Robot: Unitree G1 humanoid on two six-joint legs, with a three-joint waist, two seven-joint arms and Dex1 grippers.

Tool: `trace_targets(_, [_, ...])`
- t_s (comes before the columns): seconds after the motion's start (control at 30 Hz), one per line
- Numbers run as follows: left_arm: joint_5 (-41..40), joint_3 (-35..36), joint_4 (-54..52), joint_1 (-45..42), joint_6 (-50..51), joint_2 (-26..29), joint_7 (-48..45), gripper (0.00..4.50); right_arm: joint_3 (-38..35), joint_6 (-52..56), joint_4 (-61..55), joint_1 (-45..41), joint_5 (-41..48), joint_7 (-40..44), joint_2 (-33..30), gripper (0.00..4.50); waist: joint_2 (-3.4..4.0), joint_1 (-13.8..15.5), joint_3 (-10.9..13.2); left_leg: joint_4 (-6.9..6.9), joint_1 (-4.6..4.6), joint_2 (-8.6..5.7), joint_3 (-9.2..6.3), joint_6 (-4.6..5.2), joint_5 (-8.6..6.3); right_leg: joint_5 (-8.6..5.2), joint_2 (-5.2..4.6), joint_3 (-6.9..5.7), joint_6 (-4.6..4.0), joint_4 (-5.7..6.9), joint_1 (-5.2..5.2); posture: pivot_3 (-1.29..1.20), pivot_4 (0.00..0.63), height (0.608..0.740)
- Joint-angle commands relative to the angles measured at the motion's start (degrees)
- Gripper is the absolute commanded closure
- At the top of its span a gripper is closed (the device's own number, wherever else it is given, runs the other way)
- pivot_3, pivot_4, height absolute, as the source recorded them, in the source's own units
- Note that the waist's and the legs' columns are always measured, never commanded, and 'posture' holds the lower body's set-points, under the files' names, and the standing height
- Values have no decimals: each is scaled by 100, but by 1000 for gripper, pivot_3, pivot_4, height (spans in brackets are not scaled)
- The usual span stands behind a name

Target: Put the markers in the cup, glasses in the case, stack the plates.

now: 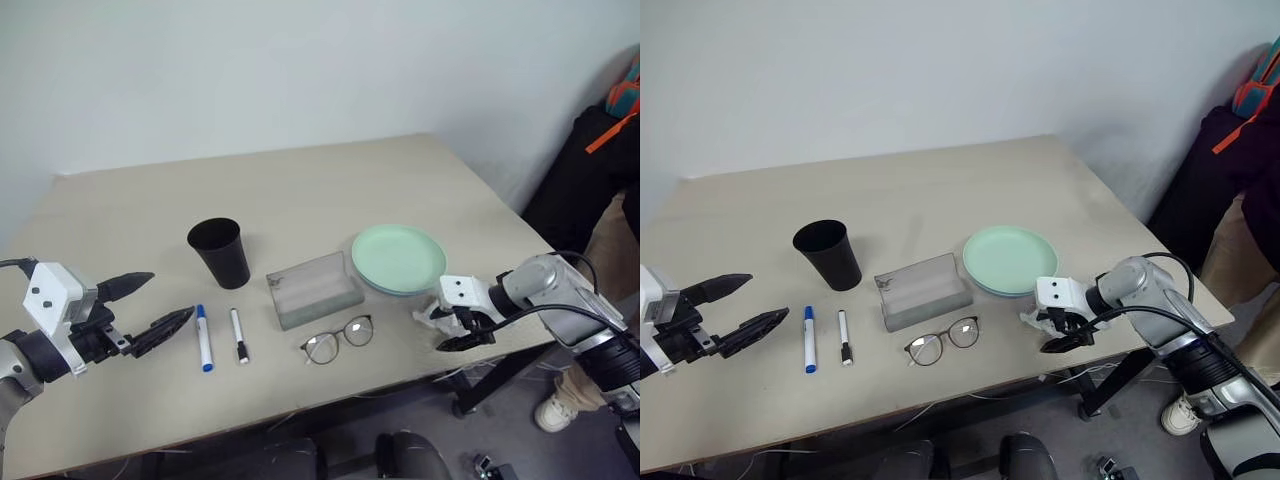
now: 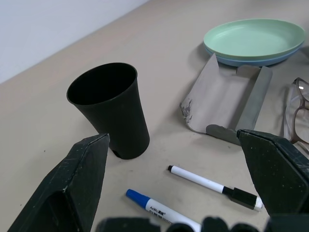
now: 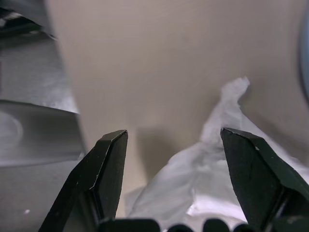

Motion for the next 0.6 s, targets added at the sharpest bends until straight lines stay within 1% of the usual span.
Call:
trace_targets(0.03, [-44,99,-105,-69,-62,50,11,0,-77,-171,95,-211,-84,-53,9,1180,0,1,0,0,-1,0,-1,0,0,0,0,0,0,1,-1,0,0,737])
trace_targets(0.4, [-44,78,-129,-77,-68,20,47,0,-96,-577,697,-514,-236,-88,35,1180,-1,0,1,0,0,-1,-1,0,0,0,1,-1,0,1,2,0,0,737])
trace_targets(0.5, [-46,72,-129,-89,-69,19,55,0,-77,-705,851,-583,-271,-78,39,1728,-2,-1,1,1,-1,-2,-1,0,0,0,0,-1,0,1,2,0,0,737])
trace_targets(0.6, [-51,80,-149,-80,-66,6,54,0,-68,-857,963,-634,-315,-43,33,2746,-3,0,0,1,1,-1,-2,0,0,0,1,-1,0,1,3,0,0,737])
